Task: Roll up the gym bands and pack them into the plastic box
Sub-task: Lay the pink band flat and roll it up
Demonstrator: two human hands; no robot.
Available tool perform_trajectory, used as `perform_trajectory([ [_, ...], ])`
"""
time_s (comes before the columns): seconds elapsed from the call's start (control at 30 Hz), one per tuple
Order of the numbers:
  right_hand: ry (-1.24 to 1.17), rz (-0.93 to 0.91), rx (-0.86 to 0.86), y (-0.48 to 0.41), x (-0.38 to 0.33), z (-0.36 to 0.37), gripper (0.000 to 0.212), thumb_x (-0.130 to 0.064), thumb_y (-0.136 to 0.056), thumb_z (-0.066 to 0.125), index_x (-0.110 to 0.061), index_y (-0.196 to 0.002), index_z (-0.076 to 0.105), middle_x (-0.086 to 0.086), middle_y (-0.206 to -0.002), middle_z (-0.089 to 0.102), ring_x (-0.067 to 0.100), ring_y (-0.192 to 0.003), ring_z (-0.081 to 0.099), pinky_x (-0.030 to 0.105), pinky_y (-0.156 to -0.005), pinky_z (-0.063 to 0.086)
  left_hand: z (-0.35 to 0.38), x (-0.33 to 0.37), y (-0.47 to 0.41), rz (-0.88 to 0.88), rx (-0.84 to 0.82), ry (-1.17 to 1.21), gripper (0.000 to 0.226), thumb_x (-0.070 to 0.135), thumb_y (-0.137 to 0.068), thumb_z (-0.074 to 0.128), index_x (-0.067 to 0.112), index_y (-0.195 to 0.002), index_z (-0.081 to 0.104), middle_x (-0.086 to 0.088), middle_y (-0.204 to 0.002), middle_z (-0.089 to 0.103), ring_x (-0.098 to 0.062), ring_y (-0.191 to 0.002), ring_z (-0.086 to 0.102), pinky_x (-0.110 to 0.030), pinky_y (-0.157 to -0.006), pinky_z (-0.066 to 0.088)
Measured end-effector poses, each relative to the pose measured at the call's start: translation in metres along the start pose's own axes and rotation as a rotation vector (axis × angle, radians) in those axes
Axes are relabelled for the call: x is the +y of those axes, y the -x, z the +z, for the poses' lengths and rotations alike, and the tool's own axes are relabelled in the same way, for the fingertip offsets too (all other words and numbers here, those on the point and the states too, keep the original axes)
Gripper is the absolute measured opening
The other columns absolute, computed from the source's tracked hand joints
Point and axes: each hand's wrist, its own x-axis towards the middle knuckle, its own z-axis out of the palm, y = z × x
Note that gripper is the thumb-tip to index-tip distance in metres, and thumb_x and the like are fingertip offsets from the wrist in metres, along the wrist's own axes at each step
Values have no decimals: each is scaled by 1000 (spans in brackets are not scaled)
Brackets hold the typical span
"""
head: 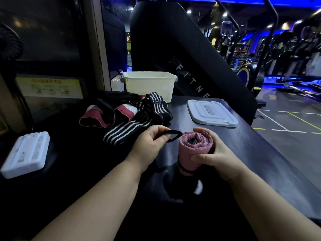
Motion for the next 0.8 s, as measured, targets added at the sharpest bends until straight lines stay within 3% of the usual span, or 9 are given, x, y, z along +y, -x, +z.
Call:
perform_trajectory([
  [0.13, -1, -2, -12, 0, 1, 0, 89, -27, -39, 85, -21, -122, 54, -2, -113, 68, 8, -104, 64, 19, -83, 49, -4, 3, 1, -70, -10, 149, 15, 8, -87, 66, 17, -78, 58, 3, -66, 51, -7, -59, 44, -20, -56, 37],
  [0.27, 6, -4, -25, -1, 0, -1, 84, -27, -40, 85, -21, -118, 55, -6, -108, 70, 7, -102, 64, 19, -82, 49, -8, 7, 0, -139, -83, 419, 13, 11, -72, 63, 21, -65, 62, 2, -66, 53, -7, -59, 48, -18, -53, 37],
  [0.4, 8, -1, -22, -1, 1, -2, 86, -26, -39, 86, -16, -118, 54, -5, -105, 69, 9, -99, 64, 20, -81, 50, -11, 8, 0, -172, -102, 588, 15, 4, -71, 60, 17, -71, 54, -1, -69, 49, -7, -56, 44, -16, -48, 32],
  [0.5, 12, -1, -31, -2, 1, -2, 88, -26, -39, 87, -13, -119, 52, 0, -107, 67, 11, -98, 63, 22, -80, 51, -11, 8, 0, -182, -89, 518, 17, 7, -74, 62, 21, -73, 53, 5, -66, 41, -4, -52, 36, -14, -46, 26],
  [0.67, 30, -5, -31, -2, 1, -3, 88, -28, -38, 88, -16, -117, 52, -1, -107, 67, 11, -100, 63, 26, -84, 50, -2, 3, 1, -73, -85, -38, 22, 8, -92, 61, 21, -75, 58, 17, -53, 45, 0, -50, 38, -12, -48, 32],
  [0.8, -5, -13, -17, -1, 0, 0, 86, -23, -34, 88, -19, -111, 50, -12, -94, 69, 2, -89, 64, 17, -75, 50, -3, 8, 5, -104, -157, 20, 19, 28, -81, 63, 25, -63, 58, 7, -64, 50, -3, -55, 40, -16, -50, 31],
])
